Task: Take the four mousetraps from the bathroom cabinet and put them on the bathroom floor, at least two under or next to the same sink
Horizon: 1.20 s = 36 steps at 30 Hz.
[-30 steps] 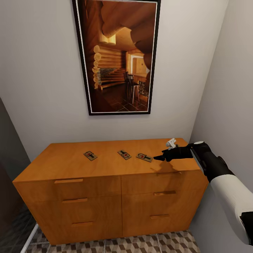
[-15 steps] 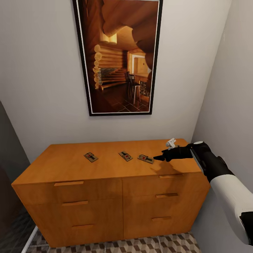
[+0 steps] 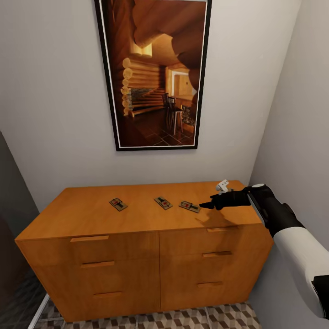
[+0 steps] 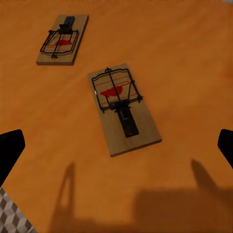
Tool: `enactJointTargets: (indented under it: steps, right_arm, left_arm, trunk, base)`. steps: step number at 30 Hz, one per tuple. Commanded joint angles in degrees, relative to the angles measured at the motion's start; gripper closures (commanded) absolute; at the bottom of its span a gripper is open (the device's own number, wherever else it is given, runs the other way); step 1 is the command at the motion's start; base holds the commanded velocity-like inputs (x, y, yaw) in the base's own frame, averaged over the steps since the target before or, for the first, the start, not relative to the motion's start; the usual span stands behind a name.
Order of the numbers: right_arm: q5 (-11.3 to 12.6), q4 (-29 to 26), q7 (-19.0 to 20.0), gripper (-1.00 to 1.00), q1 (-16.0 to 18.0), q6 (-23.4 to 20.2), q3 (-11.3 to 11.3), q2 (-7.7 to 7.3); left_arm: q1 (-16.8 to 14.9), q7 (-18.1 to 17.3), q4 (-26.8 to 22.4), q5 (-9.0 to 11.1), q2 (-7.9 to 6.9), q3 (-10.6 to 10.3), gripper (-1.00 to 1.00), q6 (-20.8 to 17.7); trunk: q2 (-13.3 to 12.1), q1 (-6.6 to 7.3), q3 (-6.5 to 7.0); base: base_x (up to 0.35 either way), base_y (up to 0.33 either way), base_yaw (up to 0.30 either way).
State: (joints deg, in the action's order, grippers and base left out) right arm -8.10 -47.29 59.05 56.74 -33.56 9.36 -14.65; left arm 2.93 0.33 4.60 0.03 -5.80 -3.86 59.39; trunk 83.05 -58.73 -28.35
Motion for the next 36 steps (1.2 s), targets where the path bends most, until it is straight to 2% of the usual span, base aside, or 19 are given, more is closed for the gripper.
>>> enactJointTargets:
  steps: [1,13,17,21,25,36]
  right_arm:
    - [-0.34,-0.08,0.25,-1.0,0.04,-0.24,0.05,-0.02]
    - [-0.29,-0.08,0.24,-1.0,0.04,0.7,0.05,-0.03]
    - [-0.87,0.18,-0.09,-1.0,0.04,0.89,0.14,1.2]
    - [-0.87,0.18,-0.08,-1.0,0.04,0.89,0.12,1.24]
    - [-1.02,0.3,-0.24,-1.0,0.04,2.01,0.13,1.93]
    - [-1.1,0.39,-0.94,-1.0,-0.1,4.86,0.14,2.15]
  left_arm:
    - [-0.03,0.03,0.06,0.14,0.0,-0.36,-1.0,0.2]
    - [-0.03,0.02,0.06,0.14,0.0,-0.36,-1.0,0.2]
    - [-0.03,-0.07,-0.03,-0.05,0.17,-0.44,-1.0,0.29]
    - [-0.03,-0.07,-0.03,0.0,0.17,-0.44,-1.0,0.29]
    - [-0.03,-0.07,-0.03,0.03,0.64,-0.38,-1.0,0.29]
    - [-0.03,-0.07,-0.03,0.05,0.94,-0.36,-1.0,0.29]
  trunk:
    - [0.03,0.0,-0.05]
    - [0.03,0.0,-0.05]
    - [0.03,0.0,-0.05]
    - [0.03,0.0,-0.05]
    - [0.03,0.0,-0.05]
    - [0.03,0.0,-0.05]
  base:
    - [0.0,0.0,0.0]
    - [0.0,0.0,0.0]
    - [0.0,0.0,0.0]
    - [0.0,0.0,0.0]
    - [0.0,0.0,0.0]
    - [0.0,0.0,0.0]
